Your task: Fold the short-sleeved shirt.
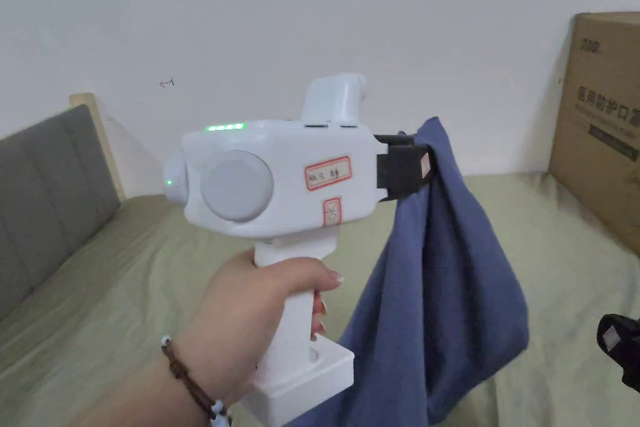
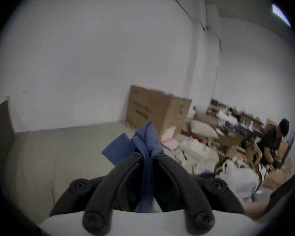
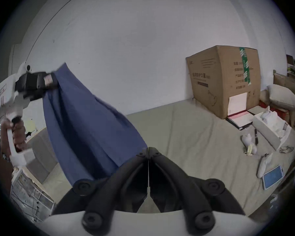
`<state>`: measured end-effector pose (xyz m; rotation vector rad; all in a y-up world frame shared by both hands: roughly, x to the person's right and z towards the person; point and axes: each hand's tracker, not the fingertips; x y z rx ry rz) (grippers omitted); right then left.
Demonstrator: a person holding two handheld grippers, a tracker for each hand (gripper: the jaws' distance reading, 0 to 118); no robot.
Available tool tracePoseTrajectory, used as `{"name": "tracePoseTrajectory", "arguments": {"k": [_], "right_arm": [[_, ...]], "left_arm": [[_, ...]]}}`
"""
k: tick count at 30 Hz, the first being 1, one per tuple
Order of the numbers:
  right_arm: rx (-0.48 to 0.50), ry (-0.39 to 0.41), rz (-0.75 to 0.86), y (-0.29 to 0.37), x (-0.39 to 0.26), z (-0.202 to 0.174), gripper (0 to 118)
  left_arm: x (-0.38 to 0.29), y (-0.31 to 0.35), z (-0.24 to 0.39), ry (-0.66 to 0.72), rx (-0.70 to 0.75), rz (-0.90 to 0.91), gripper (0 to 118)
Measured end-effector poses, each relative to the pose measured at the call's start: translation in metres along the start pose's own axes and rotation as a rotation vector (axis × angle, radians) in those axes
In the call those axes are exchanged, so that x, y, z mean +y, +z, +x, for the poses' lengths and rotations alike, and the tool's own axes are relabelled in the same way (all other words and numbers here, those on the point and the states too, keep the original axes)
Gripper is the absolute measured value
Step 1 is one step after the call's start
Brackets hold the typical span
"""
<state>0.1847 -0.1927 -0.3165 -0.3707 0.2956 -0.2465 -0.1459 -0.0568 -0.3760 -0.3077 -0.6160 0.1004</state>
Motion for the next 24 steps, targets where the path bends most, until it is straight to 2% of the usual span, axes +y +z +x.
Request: {"name": "tracePoseTrajectory", "arguments": {"k": [2, 4, 9, 11, 12, 13, 15, 16, 20, 22, 24], "right_arm": [[-0.024, -0.014, 0.001, -0.001, 0.0, 0.01, 0], [-0.042, -0.031, -0.006, -0.002, -0.002, 0.02, 0], [-0.045, -0.039, -0.098, -0.015, -0.015, 0.034, 0], [-0.052, -0.053, -0.135, -0.022, -0.023, 0.034, 0], [-0.066, -0.061, -0.16, -0.026, -0.027, 0.034, 0], [-0.075, -0.069, -0.181, -0.03, -0.031, 0.034, 0], [-0.059, -0.089, -0.21, -0.035, -0.037, 0.033, 0], [-0.049, -0.096, -0.218, -0.036, -0.039, 0.032, 0], [-0.03, -0.076, -0.235, -0.039, -0.04, 0.021, 0], [-0.016, -0.057, -0.216, -0.037, -0.036, 0.012, 0], [0.011, -0.056, -0.17, -0.033, -0.03, 0.003, 0]], "left_arm": [[-0.021, -0.028, 0.0, -0.002, 0.019, -0.15, 7], [-0.06, -0.055, -0.009, 0.082, 0.072, -0.335, 7], [-0.192, -0.088, -0.067, 0.571, 0.076, -0.753, 7], [-0.236, -0.084, -0.085, 0.76, 0.11, -0.811, 8], [-0.256, -0.079, -0.092, 0.853, 0.139, -0.831, 13], [-0.269, -0.076, -0.099, 0.92, 0.172, -0.839, 27], [-0.283, -0.07, -0.109, 0.972, 0.245, -0.836, 97], [-0.287, -0.062, -0.107, 0.952, 0.24, -0.85, 112], [-0.26, -0.037, -0.111, 0.928, 0.213, -0.771, 111], [-0.231, -0.01, -0.112, 0.907, 0.207, -0.63, 110], [-0.196, 0.022, -0.105, 0.78, 0.268, -0.461, 111]]}}
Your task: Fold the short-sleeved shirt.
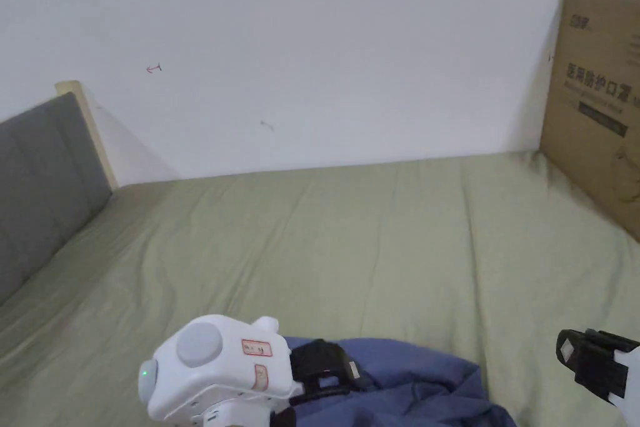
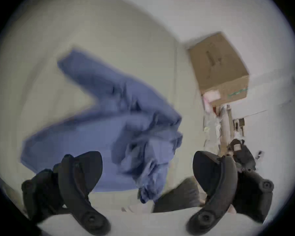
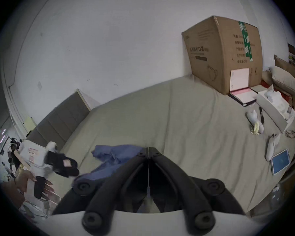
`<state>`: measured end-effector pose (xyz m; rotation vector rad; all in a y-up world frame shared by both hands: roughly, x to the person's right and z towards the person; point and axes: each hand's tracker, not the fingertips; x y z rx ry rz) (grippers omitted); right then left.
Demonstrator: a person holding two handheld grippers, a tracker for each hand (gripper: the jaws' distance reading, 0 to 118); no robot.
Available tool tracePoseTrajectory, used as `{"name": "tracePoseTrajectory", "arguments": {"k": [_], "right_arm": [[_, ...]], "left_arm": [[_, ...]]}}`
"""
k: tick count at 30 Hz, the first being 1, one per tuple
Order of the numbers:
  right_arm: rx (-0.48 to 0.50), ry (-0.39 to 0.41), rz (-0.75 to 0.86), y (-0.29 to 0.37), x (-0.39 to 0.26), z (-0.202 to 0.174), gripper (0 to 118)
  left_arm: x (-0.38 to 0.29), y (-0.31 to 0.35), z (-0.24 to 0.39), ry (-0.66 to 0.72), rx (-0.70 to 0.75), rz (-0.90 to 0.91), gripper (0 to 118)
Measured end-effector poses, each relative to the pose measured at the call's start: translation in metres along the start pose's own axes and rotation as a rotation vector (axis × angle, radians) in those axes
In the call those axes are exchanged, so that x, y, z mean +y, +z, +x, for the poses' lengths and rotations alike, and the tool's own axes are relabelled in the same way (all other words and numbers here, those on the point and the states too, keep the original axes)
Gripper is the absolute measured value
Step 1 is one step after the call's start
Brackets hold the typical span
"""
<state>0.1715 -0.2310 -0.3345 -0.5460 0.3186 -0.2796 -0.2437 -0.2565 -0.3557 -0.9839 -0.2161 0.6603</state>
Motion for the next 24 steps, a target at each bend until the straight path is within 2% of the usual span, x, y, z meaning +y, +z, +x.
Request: {"name": "tracePoseTrajectory", "arguments": {"k": [2, 5, 7, 9, 10, 11, 12, 13, 15, 17, 19, 21, 24], "right_arm": [[0.035, 0.006, 0.064, 0.006, 0.003, -0.009, 0], [0.033, 0.055, 0.202, 0.016, 0.001, -0.028, 0], [0.033, 0.092, 0.283, 0.021, -0.002, -0.04, 0], [0.035, 0.143, 0.35, 0.025, -0.005, -0.054, 0], [0.028, 0.174, 0.388, 0.026, -0.007, -0.061, 0], [0.017, 0.199, 0.405, 0.026, -0.009, -0.067, 0], [0.007, 0.217, 0.414, 0.027, -0.01, -0.072, 0], [0.003, 0.23, 0.417, 0.026, -0.012, -0.077, 0], [0.014, 0.23, 0.406, 0.027, -0.015, -0.083, 0], [0.054, 0.234, 0.394, 0.028, -0.017, -0.085, 0], [0.073, 0.245, 0.367, 0.028, -0.017, -0.087, 0], [0.094, 0.245, 0.311, 0.024, -0.015, -0.087, 0], [0.114, 0.205, 0.165, 0.009, -0.012, -0.085, 0]], "left_arm": [[-0.006, 0.043, 0.012, -0.16, 0.053, 0.244, 111], [-0.041, 0.091, 0.023, -0.385, 0.178, 0.61, 108], [-0.069, 0.103, 0.023, -0.443, 0.278, 0.807, 101], [-0.087, 0.108, 0.02, -0.454, 0.332, 0.919, 93], [-0.093, 0.111, 0.018, -0.453, 0.334, 0.941, 75], [-0.094, 0.109, 0.015, -0.44, 0.333, 0.93, 34], [-0.094, 0.107, 0.014, -0.43, 0.352, 0.929, 0], [-0.099, 0.107, 0.011, -0.417, 0.364, 0.941, 0], [-0.1, 0.109, 0.004, -0.39, 0.293, 0.889, 0], [-0.098, 0.108, -0.001, -0.355, 0.359, 0.882, 0], [-0.091, 0.114, -0.01, -0.336, 0.361, 0.864, 0], [-0.07, 0.116, -0.021, -0.302, 0.42, 0.714, 0], [-0.024, 0.098, -0.061, -0.172, 0.418, 0.297, 0]]}}
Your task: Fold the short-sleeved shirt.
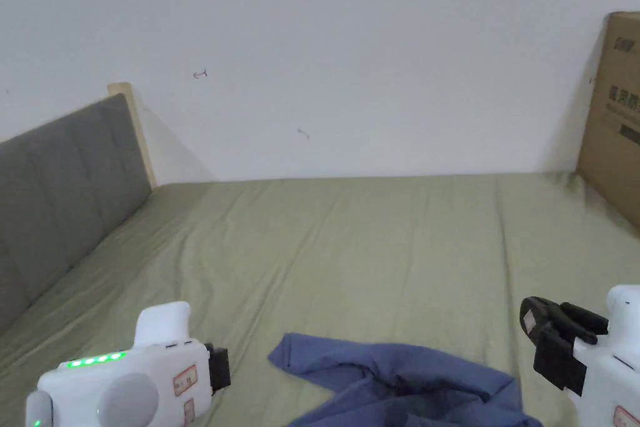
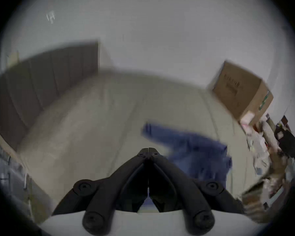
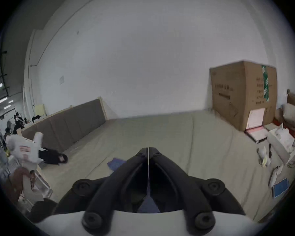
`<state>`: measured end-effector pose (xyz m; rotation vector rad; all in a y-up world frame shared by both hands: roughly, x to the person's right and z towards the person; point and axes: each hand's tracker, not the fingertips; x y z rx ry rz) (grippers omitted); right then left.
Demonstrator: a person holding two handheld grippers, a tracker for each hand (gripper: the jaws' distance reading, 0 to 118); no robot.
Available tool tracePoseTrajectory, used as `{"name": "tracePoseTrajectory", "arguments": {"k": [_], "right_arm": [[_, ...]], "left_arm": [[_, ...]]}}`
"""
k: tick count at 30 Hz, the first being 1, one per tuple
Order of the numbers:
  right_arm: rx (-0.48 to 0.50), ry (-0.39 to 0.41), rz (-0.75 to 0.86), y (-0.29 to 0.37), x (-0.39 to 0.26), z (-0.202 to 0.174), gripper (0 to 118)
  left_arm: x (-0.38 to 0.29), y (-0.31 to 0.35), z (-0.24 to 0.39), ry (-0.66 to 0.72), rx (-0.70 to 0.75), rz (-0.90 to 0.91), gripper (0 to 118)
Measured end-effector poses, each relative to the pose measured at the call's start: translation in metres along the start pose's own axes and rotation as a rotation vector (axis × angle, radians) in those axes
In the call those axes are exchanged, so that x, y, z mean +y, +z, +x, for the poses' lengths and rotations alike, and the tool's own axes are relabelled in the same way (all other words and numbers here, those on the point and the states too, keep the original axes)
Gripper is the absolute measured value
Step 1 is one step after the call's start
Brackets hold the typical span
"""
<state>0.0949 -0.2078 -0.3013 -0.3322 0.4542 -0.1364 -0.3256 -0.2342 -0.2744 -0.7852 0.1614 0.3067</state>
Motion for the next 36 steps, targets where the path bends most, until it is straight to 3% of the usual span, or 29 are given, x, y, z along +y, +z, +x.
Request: {"name": "tracePoseTrajectory", "arguments": {"k": [2, 4, 5, 6, 7, 8, 9, 14, 19, 21, 22, 23, 24, 26, 30, 31, 32, 33, 34, 36], "right_arm": [[0.006, -0.038, -0.042, -0.01, -0.005, 0.006, 0], [0.008, -0.051, -0.046, -0.015, -0.01, 0.009, 0], [0.006, -0.057, -0.062, -0.017, -0.011, 0.009, 0], [0.006, -0.06, -0.081, -0.02, -0.013, 0.01, 0], [0.01, -0.057, -0.1, -0.023, -0.014, 0.01, 0], [0.013, -0.047, -0.113, -0.025, -0.016, 0.011, 0], [0.012, -0.037, -0.123, -0.027, -0.017, 0.011, 0], [-0.001, -0.023, -0.169, -0.038, -0.024, 0.007, 0], [0.003, 0.004, -0.209, -0.049, -0.033, 0.003, 0], [-0.002, 0.009, -0.22, -0.059, -0.037, 0.002, 0], [0.005, 0.005, -0.231, -0.066, -0.037, 0.002, 0], [0.017, 0.0, -0.243, -0.074, -0.037, 0.003, 0], [0.027, 0.002, -0.253, -0.082, -0.036, 0.003, 0], [0.068, 0.022, -0.292, -0.108, -0.029, 0.003, 0], [0.16, 0.097, -0.378, -0.176, -0.004, 0.003, 1], [0.14, 0.1, -0.425, -0.2, 0.001, 0.002, 16], [0.115, 0.104, -0.505, -0.227, 0.003, 0.001, 78], [0.074, 0.124, -0.599, -0.252, 0.002, 0.001, 113], [0.051, 0.145, -0.734, -0.281, -0.005, 0.001, 118], [0.051, 0.112, -0.821, -0.316, -0.021, 0.008, 118]], "left_arm": [[-0.004, -0.037, -0.028, 0.138, -0.031, -0.239, 0], [-0.015, -0.064, -0.047, 0.187, -0.085, -0.25, 0], [-0.019, -0.076, -0.054, 0.181, -0.026, -0.281, 7], [-0.022, -0.085, -0.058, 0.182, 0.015, -0.295, 36], [-0.026, -0.093, -0.062, 0.19, 0.038, -0.305, 82], [-0.039, -0.101, -0.065, 0.197, 0.054, -0.323, 117], [-0.044, -0.108, -0.067, 0.201, 0.036, -0.337, 118], [-0.074, -0.14, -0.069, 0.202, 0.018, -0.366, 117], [-0.088, -0.142, -0.032, -0.051, 0.12, -0.266, 118], [-0.093, -0.126, -0.017, -0.071, 0.119, -0.173, 93], [-0.094, -0.119, -0.014, -0.079, 0.098, -0.147, 67], [-0.095, -0.114, -0.015, -0.07, 0.053, -0.139, 28], [-0.095, -0.111, -0.017, -0.044, -0.016, -0.138, 2], [-0.094, -0.1, -0.02, 0.049, -0.122, -0.117, 2], [-0.088, -0.067, -0.031, 0.121, -0.142, 0.027, 2], [-0.087, -0.061, -0.036, 0.137, -0.176, 0.029, 2], [-0.086, -0.057, -0.039, 0.146, -0.204, 0.019, 2], [-0.085, -0.055, -0.04, 0.14, -0.211, 0.002, 2], [-0.084, -0.053, -0.041, 0.13, -0.211, -0.012, 2], [-0.085, -0.052, -0.043, 0.104, -0.197, -0.018, 2]]}}
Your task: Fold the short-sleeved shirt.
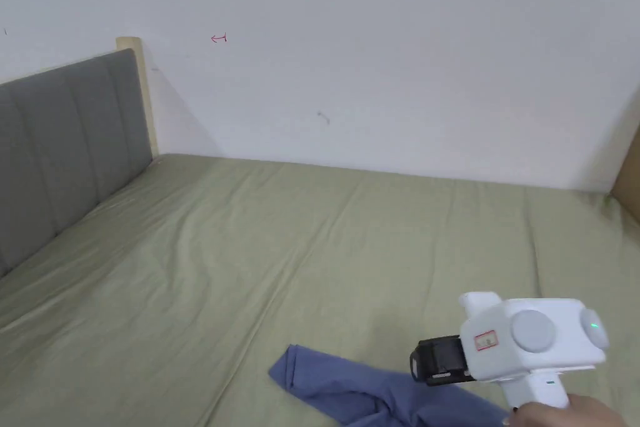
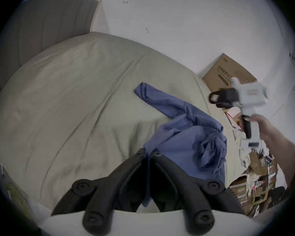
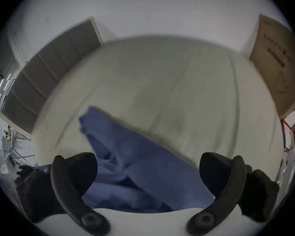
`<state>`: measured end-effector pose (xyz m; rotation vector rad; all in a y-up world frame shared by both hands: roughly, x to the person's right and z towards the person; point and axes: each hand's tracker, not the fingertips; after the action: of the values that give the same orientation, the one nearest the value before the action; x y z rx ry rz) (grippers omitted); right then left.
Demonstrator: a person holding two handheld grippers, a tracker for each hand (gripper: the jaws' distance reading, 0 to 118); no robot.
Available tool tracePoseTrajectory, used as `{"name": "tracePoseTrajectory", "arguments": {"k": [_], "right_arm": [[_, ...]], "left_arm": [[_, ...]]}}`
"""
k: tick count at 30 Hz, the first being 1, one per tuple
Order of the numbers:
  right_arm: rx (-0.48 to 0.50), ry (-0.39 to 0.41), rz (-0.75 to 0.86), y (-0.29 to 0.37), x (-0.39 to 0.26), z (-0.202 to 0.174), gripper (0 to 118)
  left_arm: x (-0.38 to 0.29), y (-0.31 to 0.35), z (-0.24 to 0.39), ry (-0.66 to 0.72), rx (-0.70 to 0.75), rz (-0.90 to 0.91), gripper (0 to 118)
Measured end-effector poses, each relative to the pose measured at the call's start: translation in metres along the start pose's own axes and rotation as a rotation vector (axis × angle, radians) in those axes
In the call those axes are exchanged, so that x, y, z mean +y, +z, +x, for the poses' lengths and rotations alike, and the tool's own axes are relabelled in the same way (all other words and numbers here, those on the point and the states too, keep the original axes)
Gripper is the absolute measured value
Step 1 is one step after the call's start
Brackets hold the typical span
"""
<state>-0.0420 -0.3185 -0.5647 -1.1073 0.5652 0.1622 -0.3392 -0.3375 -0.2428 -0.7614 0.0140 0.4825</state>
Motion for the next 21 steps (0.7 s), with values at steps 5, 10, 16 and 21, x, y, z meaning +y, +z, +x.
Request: {"name": "tracePoseTrajectory", "arguments": {"k": [5, 10, 16, 21], "right_arm": [[-0.181, 0.015, -0.272, -0.062, 0.004, 0.023, 57], [-0.036, 0.079, -0.137, -0.022, -0.01, 0.031, 4], [0.087, -0.005, 0.104, 0.089, -0.026, 0.047, 4], [0.076, -0.044, 0.304, 0.19, -0.045, 0.07, 4]], "left_arm": [[-0.003, -0.002, -0.008, -0.013, 0.022, -0.018, 2], [-0.003, -0.006, -0.012, 0.006, 0.025, -0.027, 2], [0.02, 0.017, -0.003, -0.025, 0.03, 0.1, 2], [0.073, 0.061, 0.012, -0.071, 0.003, 0.25, 2]]}}
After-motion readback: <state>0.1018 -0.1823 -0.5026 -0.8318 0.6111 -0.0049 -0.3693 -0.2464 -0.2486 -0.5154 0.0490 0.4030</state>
